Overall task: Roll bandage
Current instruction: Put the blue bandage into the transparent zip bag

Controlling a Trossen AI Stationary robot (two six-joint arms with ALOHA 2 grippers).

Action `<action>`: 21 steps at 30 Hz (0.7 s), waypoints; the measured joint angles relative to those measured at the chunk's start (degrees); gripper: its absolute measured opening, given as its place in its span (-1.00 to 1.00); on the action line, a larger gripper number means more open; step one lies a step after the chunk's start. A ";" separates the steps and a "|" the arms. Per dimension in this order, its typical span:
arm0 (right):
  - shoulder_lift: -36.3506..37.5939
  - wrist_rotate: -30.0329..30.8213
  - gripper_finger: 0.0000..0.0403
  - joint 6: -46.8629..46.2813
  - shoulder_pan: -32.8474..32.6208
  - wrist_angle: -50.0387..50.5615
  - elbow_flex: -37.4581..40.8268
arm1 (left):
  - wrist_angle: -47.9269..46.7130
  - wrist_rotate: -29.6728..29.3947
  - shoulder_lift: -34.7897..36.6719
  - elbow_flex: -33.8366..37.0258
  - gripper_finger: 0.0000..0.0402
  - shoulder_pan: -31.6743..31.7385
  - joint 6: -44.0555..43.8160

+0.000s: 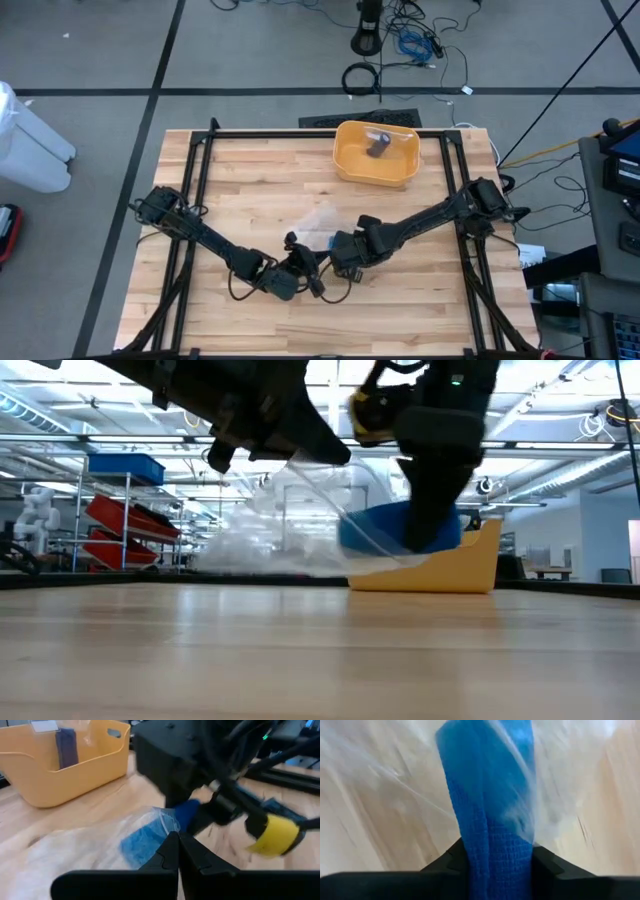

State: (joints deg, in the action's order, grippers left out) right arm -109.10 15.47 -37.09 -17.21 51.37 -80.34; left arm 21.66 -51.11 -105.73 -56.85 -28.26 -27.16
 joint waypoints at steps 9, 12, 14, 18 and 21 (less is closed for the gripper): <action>0.02 -3.14 -0.24 3.07 2.32 -6.59 -0.02 | -2.80 2.37 0.00 -0.01 -1.00 0.54 -1.08; 0.55 -3.42 -0.15 3.07 2.25 -6.31 -0.01 | -3.37 2.43 0.00 -0.01 -1.00 0.50 -2.38; 1.23 -3.45 -0.09 3.07 2.12 -6.56 -0.02 | -3.89 2.54 0.00 -0.01 -1.00 0.65 -2.55; 2.78 -1.24 0.00 2.29 2.14 -6.66 0.00 | -4.29 2.54 0.00 -0.01 -1.00 0.82 -2.58; 3.68 -0.85 0.03 1.34 1.80 -4.38 -0.02 | -4.41 2.56 0.00 -0.01 -1.00 0.76 -2.58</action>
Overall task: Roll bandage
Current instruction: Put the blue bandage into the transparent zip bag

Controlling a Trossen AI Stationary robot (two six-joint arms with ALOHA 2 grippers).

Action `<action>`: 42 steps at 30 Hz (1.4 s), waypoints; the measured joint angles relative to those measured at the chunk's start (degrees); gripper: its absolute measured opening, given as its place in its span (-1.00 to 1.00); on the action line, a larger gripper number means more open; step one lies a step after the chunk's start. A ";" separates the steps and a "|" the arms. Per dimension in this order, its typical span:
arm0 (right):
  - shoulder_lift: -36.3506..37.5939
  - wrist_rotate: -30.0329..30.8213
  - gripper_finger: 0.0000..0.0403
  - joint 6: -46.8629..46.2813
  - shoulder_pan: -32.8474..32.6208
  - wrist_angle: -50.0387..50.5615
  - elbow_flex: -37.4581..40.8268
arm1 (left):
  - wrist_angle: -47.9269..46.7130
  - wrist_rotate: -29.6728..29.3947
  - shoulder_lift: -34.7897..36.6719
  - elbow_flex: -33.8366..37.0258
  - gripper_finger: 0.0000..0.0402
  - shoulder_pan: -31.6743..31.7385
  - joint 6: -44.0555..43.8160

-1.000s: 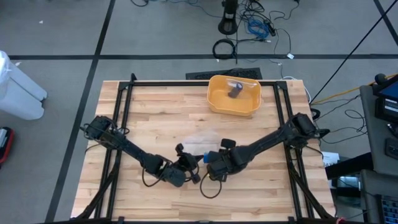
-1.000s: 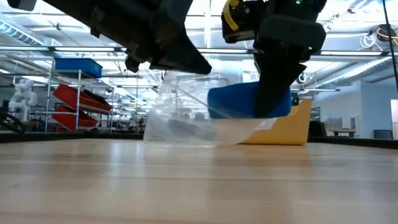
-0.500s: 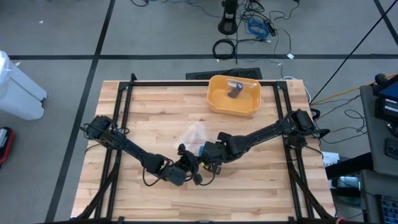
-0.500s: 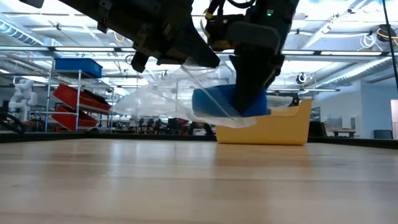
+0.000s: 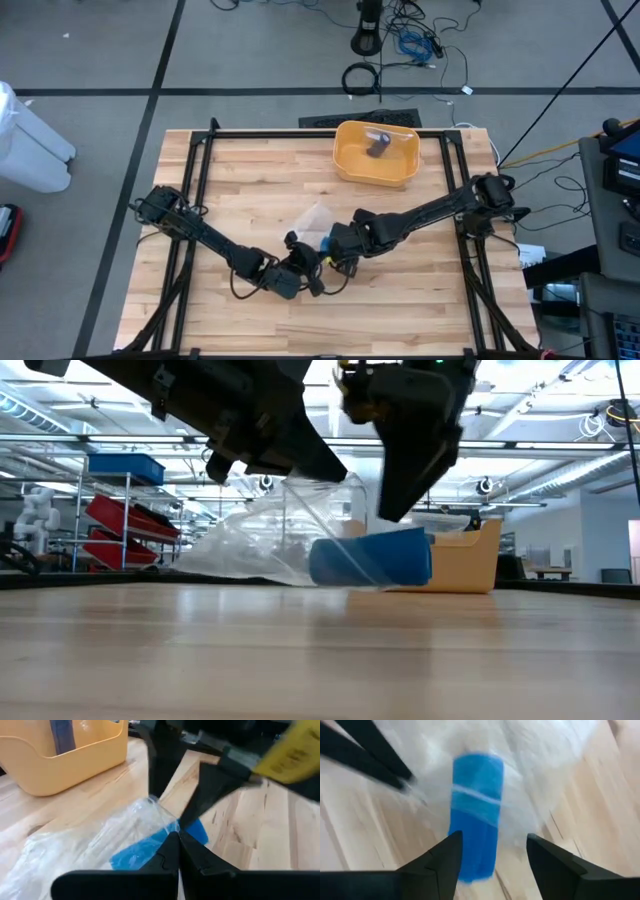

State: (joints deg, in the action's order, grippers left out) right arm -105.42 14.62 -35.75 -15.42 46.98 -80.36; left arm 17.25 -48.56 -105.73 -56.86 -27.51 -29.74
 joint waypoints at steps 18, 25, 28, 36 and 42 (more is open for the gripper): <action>3.05 -3.82 -0.25 -13.30 -14.08 -7.05 12.13 | -2.83 -0.02 0.00 0.00 -1.00 0.07 -1.49; 3.01 -4.54 -0.50 -11.73 -11.33 -14.79 17.96 | -2.70 0.20 0.00 0.00 -1.00 0.03 -1.53; 3.01 -4.47 -0.58 -9.18 -8.30 -18.70 18.29 | -2.70 0.35 0.00 0.00 -1.00 -0.14 -1.53; 3.01 2.32 -0.75 2.13 -3.71 -30.99 18.23 | -2.79 0.39 0.00 0.02 -1.00 -0.69 -1.49; 3.01 0.53 -0.85 4.18 -6.51 -30.43 18.23 | -2.83 0.48 0.00 0.02 -1.00 -1.07 -1.46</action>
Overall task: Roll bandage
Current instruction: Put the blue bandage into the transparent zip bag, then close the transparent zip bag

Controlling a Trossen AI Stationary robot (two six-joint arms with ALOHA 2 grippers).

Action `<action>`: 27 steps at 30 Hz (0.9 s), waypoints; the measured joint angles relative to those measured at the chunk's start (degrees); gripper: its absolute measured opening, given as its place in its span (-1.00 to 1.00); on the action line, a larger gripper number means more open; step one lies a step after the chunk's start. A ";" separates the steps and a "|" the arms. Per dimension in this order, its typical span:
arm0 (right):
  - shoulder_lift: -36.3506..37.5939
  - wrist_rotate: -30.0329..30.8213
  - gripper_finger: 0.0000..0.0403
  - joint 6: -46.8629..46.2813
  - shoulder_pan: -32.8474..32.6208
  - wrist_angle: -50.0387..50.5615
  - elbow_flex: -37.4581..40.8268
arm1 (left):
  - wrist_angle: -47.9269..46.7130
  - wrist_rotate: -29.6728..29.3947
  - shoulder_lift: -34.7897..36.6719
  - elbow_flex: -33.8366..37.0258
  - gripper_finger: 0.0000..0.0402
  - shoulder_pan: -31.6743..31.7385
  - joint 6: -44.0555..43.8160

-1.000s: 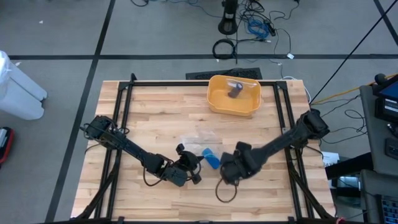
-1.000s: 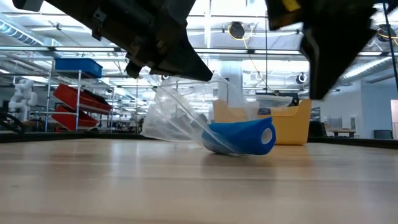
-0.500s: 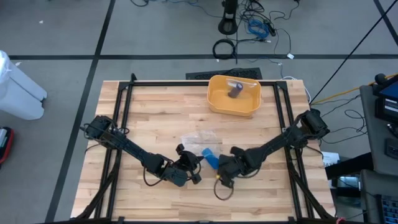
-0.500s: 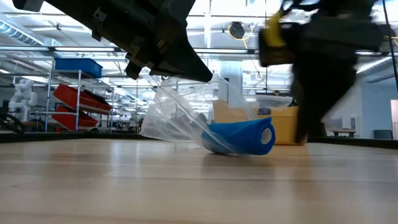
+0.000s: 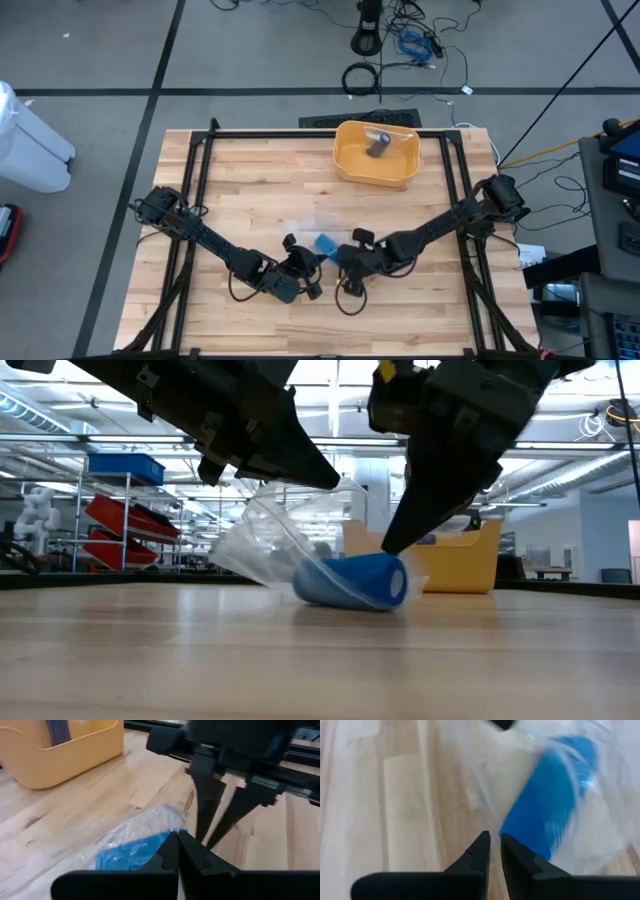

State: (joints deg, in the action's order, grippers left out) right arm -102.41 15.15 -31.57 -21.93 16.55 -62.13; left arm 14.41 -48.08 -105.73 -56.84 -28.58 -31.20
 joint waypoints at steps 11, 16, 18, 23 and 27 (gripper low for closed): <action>1.00 16.82 -0.85 10.13 -6.60 2.95 0.00 | 1.86 2.53 0.00 0.00 -1.00 0.05 0.02; 1.77 26.34 -0.85 6.51 -14.94 13.21 0.32 | 1.08 3.07 0.00 0.00 -1.00 0.07 0.00; 1.75 34.32 -0.84 2.68 -18.14 14.16 2.86 | 0.26 3.54 0.00 0.02 -1.00 0.07 -0.02; 1.66 43.18 -0.78 3.79 -20.61 2.33 10.22 | 0.13 3.71 0.00 0.02 -1.00 0.07 -0.86; 1.64 43.01 -0.60 3.98 -18.97 -4.21 13.51 | 0.24 3.74 0.00 0.02 -1.00 0.43 -1.36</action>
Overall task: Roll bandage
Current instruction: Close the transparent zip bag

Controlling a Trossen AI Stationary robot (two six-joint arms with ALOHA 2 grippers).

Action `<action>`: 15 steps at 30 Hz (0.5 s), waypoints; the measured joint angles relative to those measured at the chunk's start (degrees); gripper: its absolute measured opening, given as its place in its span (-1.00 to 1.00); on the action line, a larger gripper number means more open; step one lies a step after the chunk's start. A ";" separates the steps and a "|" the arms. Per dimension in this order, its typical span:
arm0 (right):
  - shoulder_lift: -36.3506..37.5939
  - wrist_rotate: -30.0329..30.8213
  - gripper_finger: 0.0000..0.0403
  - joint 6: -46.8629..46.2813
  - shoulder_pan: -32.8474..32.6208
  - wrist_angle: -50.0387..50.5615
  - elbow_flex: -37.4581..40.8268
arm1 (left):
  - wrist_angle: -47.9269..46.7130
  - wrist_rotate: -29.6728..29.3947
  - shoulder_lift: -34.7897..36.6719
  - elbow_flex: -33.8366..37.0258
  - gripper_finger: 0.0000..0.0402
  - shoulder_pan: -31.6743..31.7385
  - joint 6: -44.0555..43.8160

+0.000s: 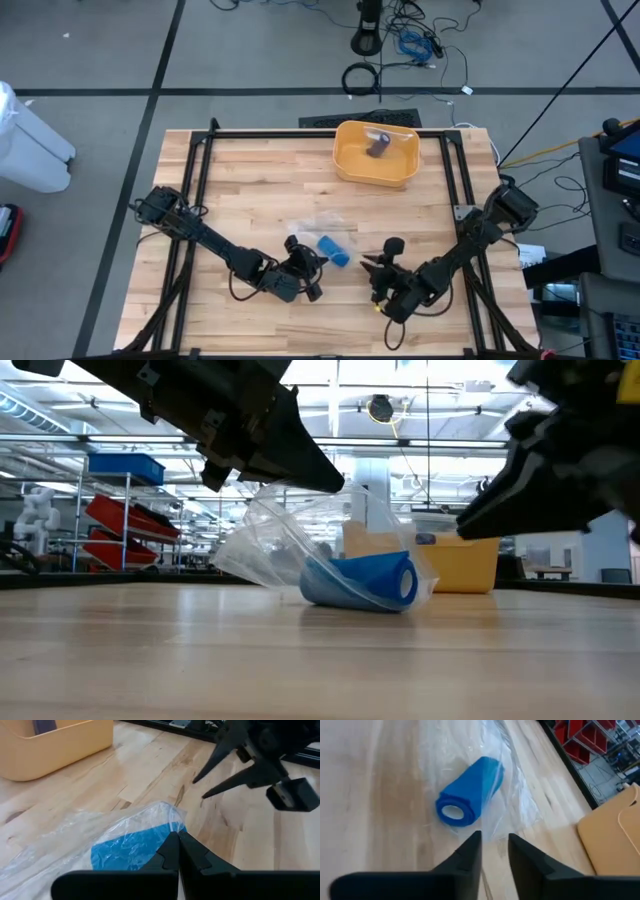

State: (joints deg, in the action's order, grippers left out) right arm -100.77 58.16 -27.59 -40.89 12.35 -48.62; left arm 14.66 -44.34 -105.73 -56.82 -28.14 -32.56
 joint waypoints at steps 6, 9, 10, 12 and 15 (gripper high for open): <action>0.00 -5.42 -0.25 2.66 2.87 -5.10 0.91 | -0.18 0.76 0.00 0.00 -1.00 0.76 0.00; 0.00 -7.53 -0.19 5.30 4.81 -7.91 0.91 | -0.26 0.85 0.00 0.00 -1.00 0.77 0.12; 0.00 -7.46 -0.19 6.42 5.38 -8.13 0.91 | -0.26 0.85 0.00 0.00 -1.00 0.77 0.24; 0.00 -7.33 -0.22 7.93 6.57 -7.93 0.91 | -0.26 0.85 0.00 0.00 -1.00 0.76 0.24; 0.00 -8.73 -0.31 8.63 8.14 -7.92 0.91 | -0.24 0.85 0.00 0.00 -1.00 0.75 0.24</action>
State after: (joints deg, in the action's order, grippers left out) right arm -100.77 49.43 -18.96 -32.76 4.43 -47.70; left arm 14.41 -43.48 -105.73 -56.82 -27.40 -32.32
